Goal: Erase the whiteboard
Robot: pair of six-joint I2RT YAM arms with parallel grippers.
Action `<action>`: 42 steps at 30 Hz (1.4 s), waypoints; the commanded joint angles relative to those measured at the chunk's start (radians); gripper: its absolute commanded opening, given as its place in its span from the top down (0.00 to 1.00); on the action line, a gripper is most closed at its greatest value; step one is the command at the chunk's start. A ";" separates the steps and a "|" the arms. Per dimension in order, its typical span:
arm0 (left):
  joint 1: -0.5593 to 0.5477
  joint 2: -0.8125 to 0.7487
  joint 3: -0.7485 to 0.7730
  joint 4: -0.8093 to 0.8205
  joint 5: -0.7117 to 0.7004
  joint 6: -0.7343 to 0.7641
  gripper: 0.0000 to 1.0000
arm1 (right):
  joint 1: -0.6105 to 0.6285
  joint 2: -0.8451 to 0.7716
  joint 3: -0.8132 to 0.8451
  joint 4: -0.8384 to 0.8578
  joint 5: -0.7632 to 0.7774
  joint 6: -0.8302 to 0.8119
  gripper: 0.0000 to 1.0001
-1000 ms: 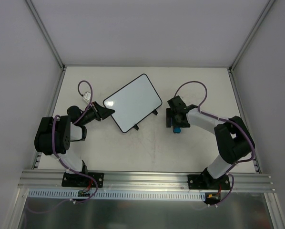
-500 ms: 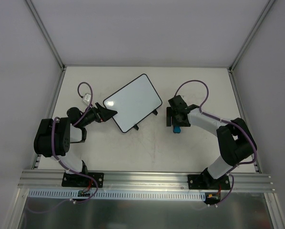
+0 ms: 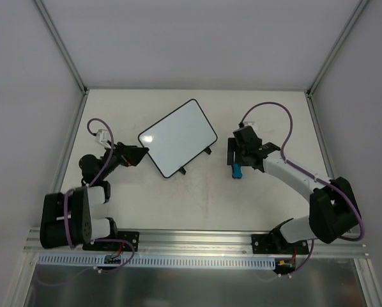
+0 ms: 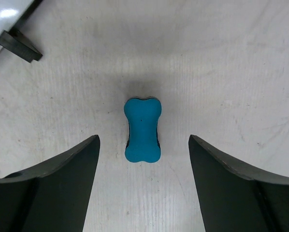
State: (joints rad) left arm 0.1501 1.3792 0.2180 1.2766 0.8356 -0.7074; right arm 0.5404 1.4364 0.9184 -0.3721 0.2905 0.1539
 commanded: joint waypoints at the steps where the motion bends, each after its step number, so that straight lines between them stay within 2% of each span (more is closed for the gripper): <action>1: 0.012 -0.263 -0.016 -0.098 -0.127 0.179 0.01 | 0.001 -0.074 -0.006 0.009 0.035 -0.028 0.22; 3: 0.003 -0.442 -0.029 -0.219 -0.183 0.233 0.01 | 0.000 -0.096 -0.004 0.007 0.026 -0.030 0.22; 4: -0.009 -0.498 -0.035 -0.288 -0.275 0.249 0.01 | 0.000 -0.102 -0.003 0.007 0.024 -0.025 0.22; 5: -0.024 -0.546 -0.035 -0.422 -0.311 0.264 0.01 | -0.002 -0.109 -0.003 0.007 0.021 -0.025 0.22; 8: -0.046 -0.734 -0.092 -0.529 -0.427 0.270 0.01 | 0.000 -0.145 -0.010 0.006 0.018 -0.022 0.22; 9: -0.046 -0.831 -0.104 -0.618 -0.453 0.270 0.01 | 0.000 -0.166 -0.013 0.006 0.018 -0.020 0.21; 12: -0.046 -0.987 -0.115 -0.796 -0.509 0.284 0.01 | -0.002 -0.208 -0.044 0.018 0.027 -0.028 0.21; 15: -0.046 -1.074 -0.091 -0.908 -0.533 0.298 0.01 | -0.002 -0.290 -0.105 0.056 0.033 -0.043 0.21; 17: -0.046 -1.097 -0.074 -0.994 -0.537 0.301 0.01 | -0.002 -0.396 -0.188 0.126 0.027 -0.060 0.20; 20: -0.047 -1.117 -0.072 -1.051 -0.535 0.313 0.01 | 0.000 -0.572 -0.281 0.214 0.021 -0.082 0.12; 24: -0.049 -1.108 -0.072 -1.083 -0.517 0.327 0.01 | 0.000 -0.767 -0.412 0.254 0.036 -0.122 0.04; 27: -0.055 -1.102 -0.065 -1.108 -0.517 0.341 0.01 | 0.001 -0.852 -0.440 0.248 0.041 -0.145 0.01; 32: -0.072 -1.126 -0.075 -1.122 -0.518 0.359 0.01 | 0.003 -0.953 -0.493 0.237 0.053 -0.208 0.01; 34: -0.072 -1.138 -0.084 -1.129 -0.523 0.368 0.01 | 0.003 -1.002 -0.516 0.237 0.114 -0.202 0.01; 37: -0.072 -1.151 -0.086 -1.129 -0.515 0.372 0.01 | 0.003 -1.021 -0.556 0.242 0.226 -0.182 0.01; 42: -0.073 -1.137 -0.091 -1.125 -0.521 0.364 0.01 | 0.001 -1.008 -0.595 0.297 0.237 -0.220 0.01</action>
State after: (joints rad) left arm 0.0837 0.2417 0.1150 0.1379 0.3294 -0.3595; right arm 0.5400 0.4267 0.3264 -0.1528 0.4690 -0.0277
